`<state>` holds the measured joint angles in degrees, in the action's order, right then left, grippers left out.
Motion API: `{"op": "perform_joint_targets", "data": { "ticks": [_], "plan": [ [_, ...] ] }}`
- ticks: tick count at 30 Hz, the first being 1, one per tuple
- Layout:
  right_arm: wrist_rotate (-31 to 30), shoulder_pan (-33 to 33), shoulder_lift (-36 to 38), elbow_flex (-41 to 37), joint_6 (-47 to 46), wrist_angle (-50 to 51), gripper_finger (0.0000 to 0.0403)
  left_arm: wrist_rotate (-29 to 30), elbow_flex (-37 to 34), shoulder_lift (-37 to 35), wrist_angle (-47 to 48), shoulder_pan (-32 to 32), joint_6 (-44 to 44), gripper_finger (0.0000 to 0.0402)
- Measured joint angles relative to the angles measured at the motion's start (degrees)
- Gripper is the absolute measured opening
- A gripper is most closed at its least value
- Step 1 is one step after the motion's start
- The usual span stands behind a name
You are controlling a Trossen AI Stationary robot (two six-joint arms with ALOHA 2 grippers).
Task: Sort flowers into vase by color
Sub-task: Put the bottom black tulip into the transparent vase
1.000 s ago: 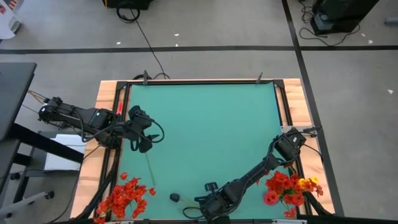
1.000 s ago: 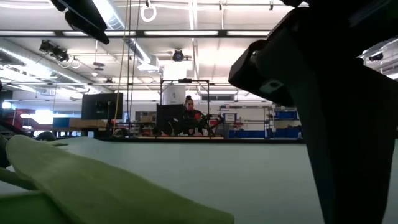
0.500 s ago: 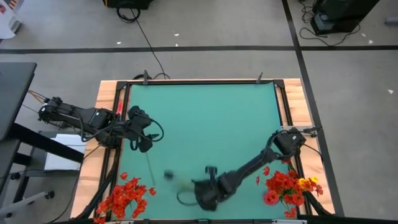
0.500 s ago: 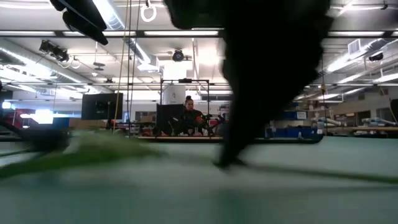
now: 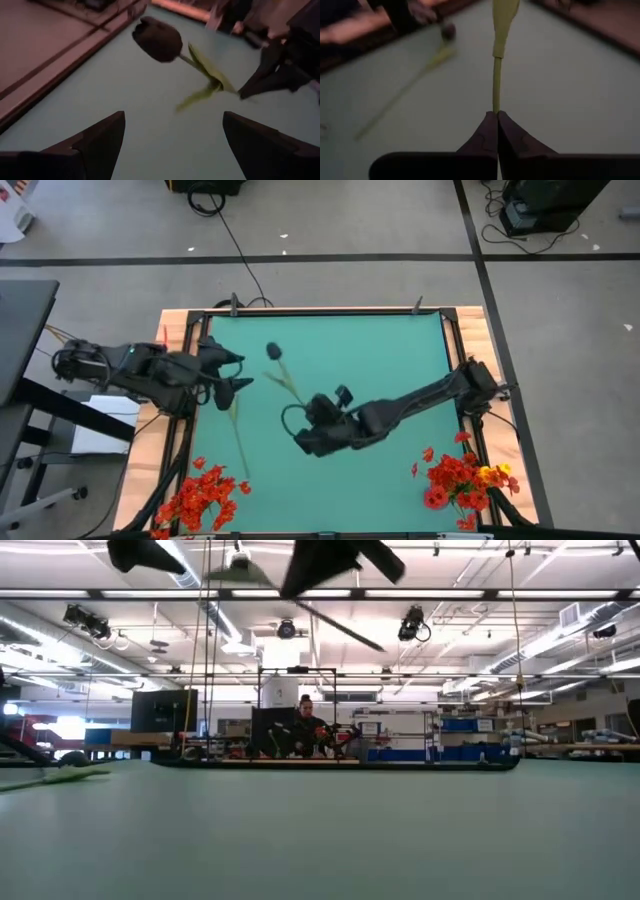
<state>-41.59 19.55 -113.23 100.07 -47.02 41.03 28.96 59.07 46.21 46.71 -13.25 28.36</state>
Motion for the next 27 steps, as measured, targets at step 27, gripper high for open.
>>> {"op": "perform_joint_targets", "data": {
  "ticks": [27],
  "plan": [
    [22.9,-8.0,8.4,0.0,35.1,-35.6,0.0000,-21.3,0.0,1.0,-36.6,3.9,-19.2,0.0326]
  ]
}}
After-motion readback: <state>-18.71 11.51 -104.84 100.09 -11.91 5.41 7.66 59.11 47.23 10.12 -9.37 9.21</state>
